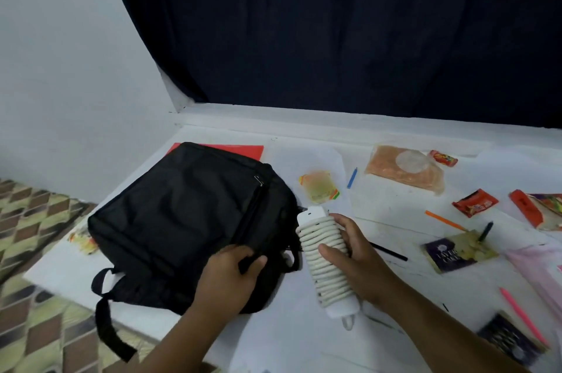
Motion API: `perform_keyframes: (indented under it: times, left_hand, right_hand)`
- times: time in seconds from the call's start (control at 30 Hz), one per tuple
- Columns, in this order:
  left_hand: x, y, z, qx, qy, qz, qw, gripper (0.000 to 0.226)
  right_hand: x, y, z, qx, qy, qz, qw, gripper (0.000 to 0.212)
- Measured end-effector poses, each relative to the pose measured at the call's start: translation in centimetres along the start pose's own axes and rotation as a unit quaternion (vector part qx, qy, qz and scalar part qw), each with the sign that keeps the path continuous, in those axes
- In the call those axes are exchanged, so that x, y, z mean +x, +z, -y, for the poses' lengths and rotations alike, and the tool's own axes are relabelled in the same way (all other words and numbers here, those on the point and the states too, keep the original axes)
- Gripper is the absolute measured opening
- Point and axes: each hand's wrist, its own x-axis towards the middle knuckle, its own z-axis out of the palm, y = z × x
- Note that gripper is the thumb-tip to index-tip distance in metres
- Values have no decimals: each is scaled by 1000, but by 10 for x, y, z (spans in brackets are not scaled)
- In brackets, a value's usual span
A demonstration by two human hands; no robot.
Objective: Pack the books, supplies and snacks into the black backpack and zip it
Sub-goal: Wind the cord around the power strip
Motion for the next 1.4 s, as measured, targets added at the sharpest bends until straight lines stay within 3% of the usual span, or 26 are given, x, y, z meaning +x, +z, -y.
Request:
perform_keyframes:
  times: [0.1,0.23,0.3,0.33,0.4,0.5,0.63,0.77,0.87,0.97,1.1,1.17,1.27,1.33,1.4]
  left_hand:
    - [10,-19,0,-135,-89,-4,987,36]
    - [16,-43,2,-317,-142,34,937,36]
    - [20,-55,2,-386,-165,2,907,35]
    - [23,-61,3,-382,-158,-27,910,34]
    - [28,-67,6,-281,-103,-53,953,31]
    - [29,-54,-2,-131,-12,10,991,25]
    - [29,-20,-15,-22,-1,76,997,34]
    - [33,-6,-12,-4,0,89,996,8]
    - [37,-11,-6,-46,-20,39,998,15]
    - [45,-29,2,-63,-23,-69,995,10]
    - [56,-67,20,-41,0,-182,982,35]
    - [60,-86,36,35,28,-200,979,38]
    - [56,-100,49,59,1,-153,986,14]
    - [50,-99,52,123,-56,-52,989,65]
    - [47,-92,59,269,-76,17,960,97]
  right_hand:
    - [2,6,3,-1,-1,14,1000,48]
    - [3,11,4,2,-17,15,1000,46]
    - [3,11,3,12,-25,13,1000,45]
    - [2,10,4,16,-29,12,999,44]
    - [3,10,5,21,-36,7,999,45]
    - [8,10,9,28,-39,8,999,46]
    - [12,13,12,36,-43,7,998,48]
    - [11,12,11,46,-40,11,998,44]
    - [9,8,12,54,-36,10,998,44]
    - [8,7,13,50,-39,13,998,44]
    - [13,13,17,36,-42,32,998,48]
    - [17,19,22,42,-48,43,997,51]
    - [23,29,30,58,-63,54,995,47]
    - [28,37,34,60,-70,62,994,52]
    - [33,44,35,58,-74,72,993,55]
